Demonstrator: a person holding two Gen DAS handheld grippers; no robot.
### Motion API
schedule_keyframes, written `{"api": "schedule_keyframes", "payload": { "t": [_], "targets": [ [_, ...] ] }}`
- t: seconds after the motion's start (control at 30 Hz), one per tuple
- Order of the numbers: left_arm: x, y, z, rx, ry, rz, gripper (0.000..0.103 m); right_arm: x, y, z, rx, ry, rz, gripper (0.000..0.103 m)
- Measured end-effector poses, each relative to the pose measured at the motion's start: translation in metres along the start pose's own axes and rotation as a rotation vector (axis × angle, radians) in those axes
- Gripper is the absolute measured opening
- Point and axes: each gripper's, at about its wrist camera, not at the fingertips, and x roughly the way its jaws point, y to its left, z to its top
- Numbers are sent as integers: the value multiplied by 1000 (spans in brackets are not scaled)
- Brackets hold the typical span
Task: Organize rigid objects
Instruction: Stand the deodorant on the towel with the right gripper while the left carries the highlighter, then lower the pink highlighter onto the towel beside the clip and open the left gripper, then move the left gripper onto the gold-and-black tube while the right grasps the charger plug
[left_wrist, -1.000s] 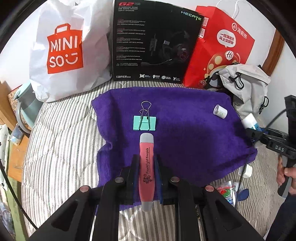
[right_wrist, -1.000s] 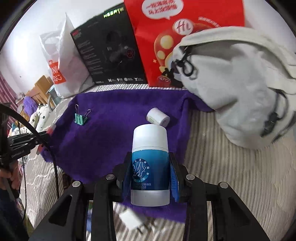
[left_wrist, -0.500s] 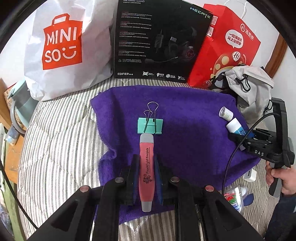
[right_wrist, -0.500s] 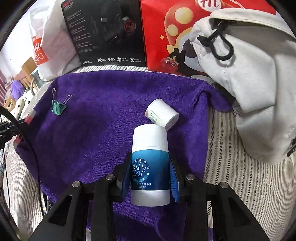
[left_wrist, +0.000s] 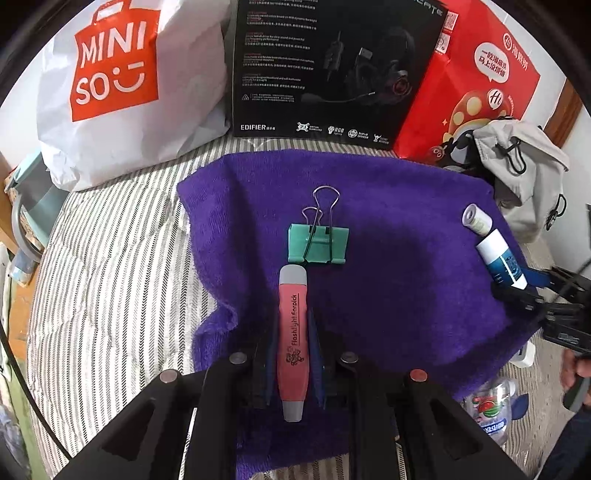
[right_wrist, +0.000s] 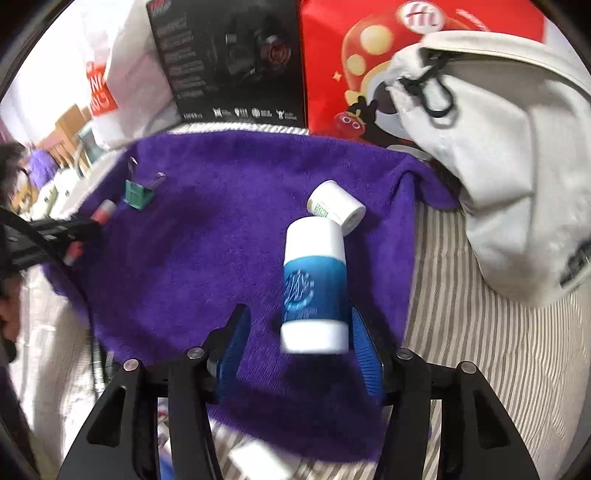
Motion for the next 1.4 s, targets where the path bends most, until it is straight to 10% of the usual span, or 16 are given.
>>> {"api": "schedule_keyframes", "payload": {
  "t": [0.5,0.67,0.9,1.13,1.4],
  "targets": [
    [12,-10,-4,34,-5,26,18,-89,-5,-63,116,-117,28,68],
    [8,-22,-9,58,18,30,44,-99,-7,-83,148,-114,21,68],
    [-20,-28,-25,14,7,56,48,-120,-13,-115,198,-120,24,68],
    [-69,-52,-65,-14,-55,5,73,-137,-9,-141,198,-142,15,68],
    [-42,-74,-98,-109,-7,12,74,-157,-9,-159,181,-175,58,68]
  ]
}}
